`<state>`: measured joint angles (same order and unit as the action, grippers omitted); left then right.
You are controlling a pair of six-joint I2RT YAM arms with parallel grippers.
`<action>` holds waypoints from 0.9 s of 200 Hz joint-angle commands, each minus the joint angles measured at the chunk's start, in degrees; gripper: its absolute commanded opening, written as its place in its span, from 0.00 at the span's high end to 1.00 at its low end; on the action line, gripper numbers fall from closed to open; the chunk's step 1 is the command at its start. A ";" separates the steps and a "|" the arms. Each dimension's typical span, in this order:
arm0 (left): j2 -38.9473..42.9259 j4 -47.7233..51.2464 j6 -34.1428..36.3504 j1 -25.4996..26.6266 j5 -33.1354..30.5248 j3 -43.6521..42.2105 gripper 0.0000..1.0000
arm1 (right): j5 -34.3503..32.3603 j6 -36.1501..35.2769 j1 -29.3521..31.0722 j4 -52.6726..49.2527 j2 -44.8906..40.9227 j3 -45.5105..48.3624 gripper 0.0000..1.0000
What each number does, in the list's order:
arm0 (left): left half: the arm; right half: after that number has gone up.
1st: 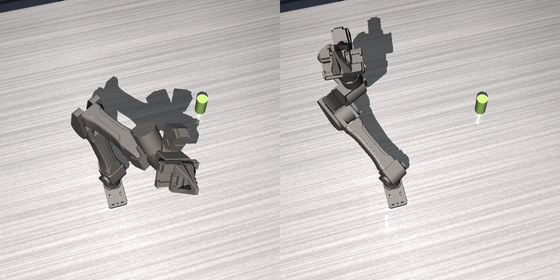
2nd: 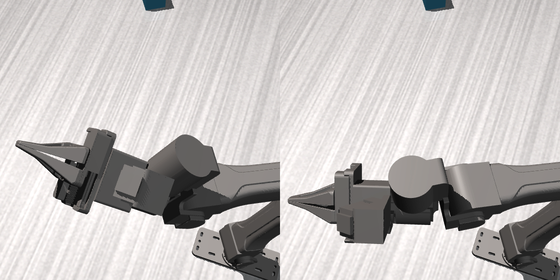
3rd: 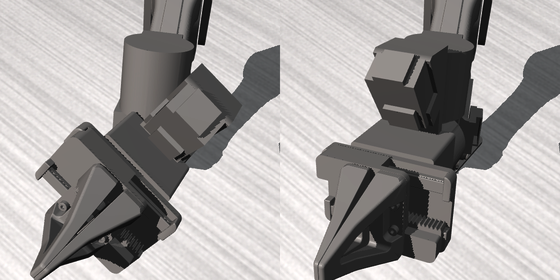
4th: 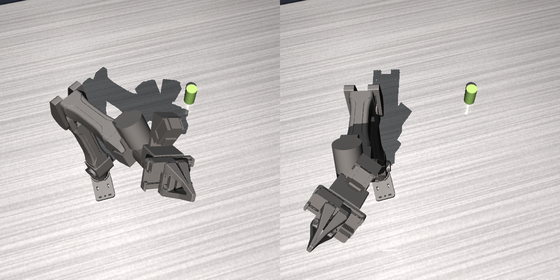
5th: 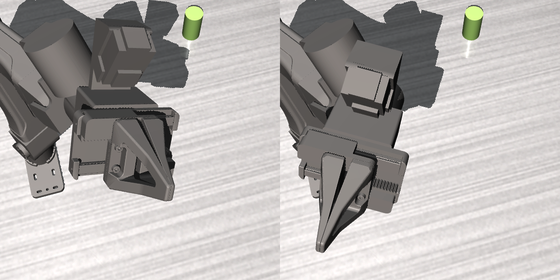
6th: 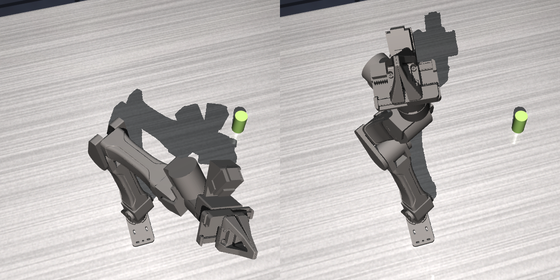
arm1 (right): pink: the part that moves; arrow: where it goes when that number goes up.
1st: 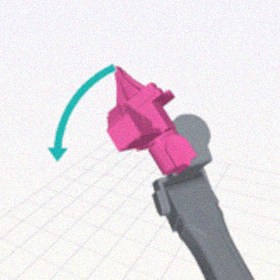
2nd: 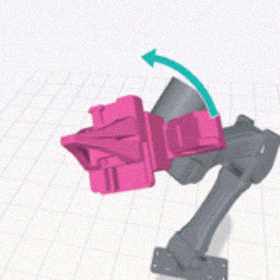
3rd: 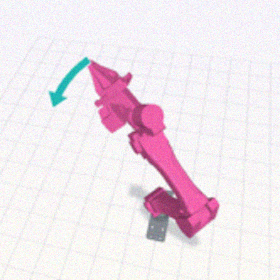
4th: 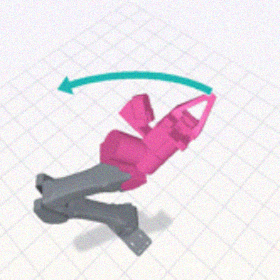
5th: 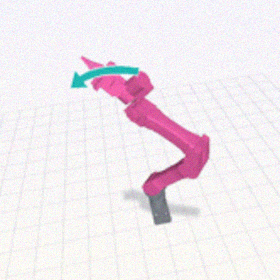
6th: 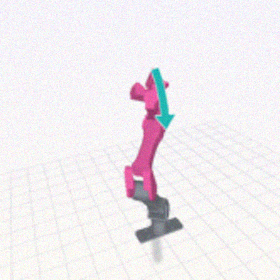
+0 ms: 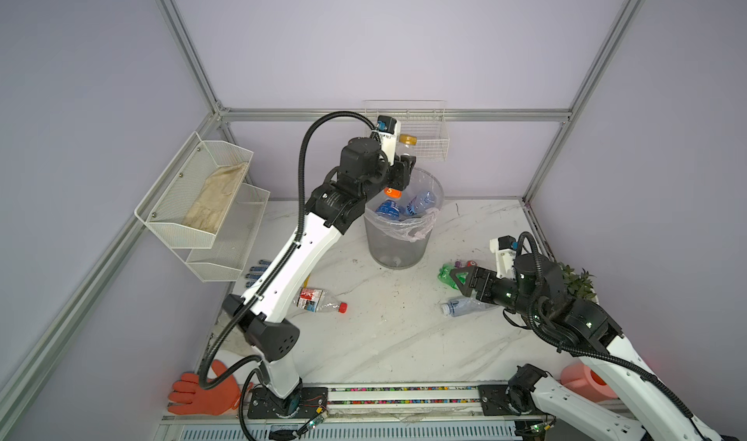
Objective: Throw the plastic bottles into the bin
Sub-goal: 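Carry the orange-labelled bottle with the left gripper up over the bin, then open the left gripper over the bin while right gripper grasps clear blue-capped bottle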
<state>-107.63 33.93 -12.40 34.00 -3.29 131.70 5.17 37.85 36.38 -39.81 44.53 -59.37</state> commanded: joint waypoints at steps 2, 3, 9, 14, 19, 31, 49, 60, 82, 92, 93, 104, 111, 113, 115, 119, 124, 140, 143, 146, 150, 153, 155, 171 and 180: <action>-9.12 11.80 -1.10 -2.76 1.78 18.80 0.00 | -0.46 -0.94 0.20 -2.66 -1.23 -2.42 0.09; -9.50 12.36 -1.33 -2.82 1.79 19.44 0.00 | -0.57 -0.93 0.19 -2.83 -1.31 -2.41 0.09; -10.36 14.62 -1.65 -2.88 1.79 21.55 0.00 | -1.17 -1.01 0.23 -3.61 -1.61 -2.79 0.07; -9.84 15.02 -1.78 -2.68 1.97 20.84 0.00 | -2.02 -1.02 0.22 -4.43 -2.16 -2.95 0.06; -8.36 14.15 -1.91 -2.42 1.80 18.39 0.00 | -3.18 -0.83 0.23 -5.12 -2.59 -3.09 0.03; -2.39 8.79 -1.40 -1.50 0.63 8.48 0.00 | -5.87 -0.20 0.19 -6.44 -3.99 -2.79 0.03; 7.15 -0.18 -1.21 -0.65 0.04 -6.20 0.00 | -8.28 1.06 0.18 -7.18 -5.24 -1.83 0.03; 11.04 -1.96 -1.70 -0.41 0.03 -11.03 0.00 | -9.26 2.02 0.20 -7.73 -5.00 -1.41 0.03; 16.37 -2.19 -2.52 0.19 0.17 -16.69 0.00 | -11.23 4.64 0.23 -9.02 -3.80 -0.84 0.03; 18.67 -2.59 -2.46 0.94 -0.17 -19.40 0.00 | -12.31 6.72 0.18 -9.34 -3.67 -0.34 0.03; 18.94 -2.62 -2.46 1.01 -0.24 -19.52 0.00 | -12.39 6.90 0.18 -9.42 -3.67 -0.32 0.03; 21.63 -3.50 -2.54 1.78 -1.01 -22.85 0.00 | -13.90 10.05 0.23 -10.42 -3.33 0.09 0.03; 23.56 -4.27 -2.53 2.31 -1.36 -25.09 0.00 | -15.11 12.21 0.23 -11.57 -2.87 0.16 0.03; 24.06 -4.48 -2.47 2.43 -1.48 -25.79 0.00 | -15.45 12.84 0.19 -11.99 -2.76 0.14 0.03; 24.65 -4.68 -2.48 2.58 -1.64 -26.43 0.00 | -15.89 13.58 0.18 -12.45 -2.60 0.03 0.02; 25.70 -5.06 -2.53 2.83 -1.91 -27.69 0.00 | -16.63 14.98 0.18 -13.36 -2.26 -0.02 0.03; 27.16 -5.59 -2.59 3.26 -2.35 -29.35 0.00 | -17.49 16.73 0.18 -14.55 -1.82 -0.10 0.03; 32.31 -7.04 -2.92 4.25 -3.56 -34.80 0.00 | -19.92 23.26 0.18 -19.37 -0.26 -0.25 0.03; 33.15 -7.26 -3.08 4.48 -3.76 -35.83 0.00 | -20.08 24.44 0.20 -20.11 0.07 -0.20 0.03; 33.98 -7.51 -3.14 4.62 -3.99 -36.94 0.00 | -20.15 25.45 0.18 -20.62 0.38 -0.17 0.03; 35.04 -7.87 -3.36 4.74 -4.36 -38.48 0.00 | -20.13 26.84 0.25 -21.24 0.89 -0.06 0.03; 35.91 -8.21 -3.48 4.96 -4.54 -39.58 0.00 | -19.97 27.81 0.21 -21.60 1.23 0.08 0.03; 36.72 -8.28 -3.56 5.05 -4.71 -40.33 0.00 | -19.86 28.07 0.19 -21.77 1.52 0.22 0.02; 40.92 -9.41 -4.52 5.68 -5.86 -46.18 0.00 | -18.62 32.06 0.18 -22.12 3.45 1.60 0.03; 43.14 -9.66 -5.21 5.99 -6.33 -49.19 0.00 | -18.17 33.43 0.20 -21.83 4.59 2.66 0.03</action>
<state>-69.69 27.73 -15.49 39.22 -6.90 89.62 -11.81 61.47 36.38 -57.06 46.74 -59.24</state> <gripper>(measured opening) 0.998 0.974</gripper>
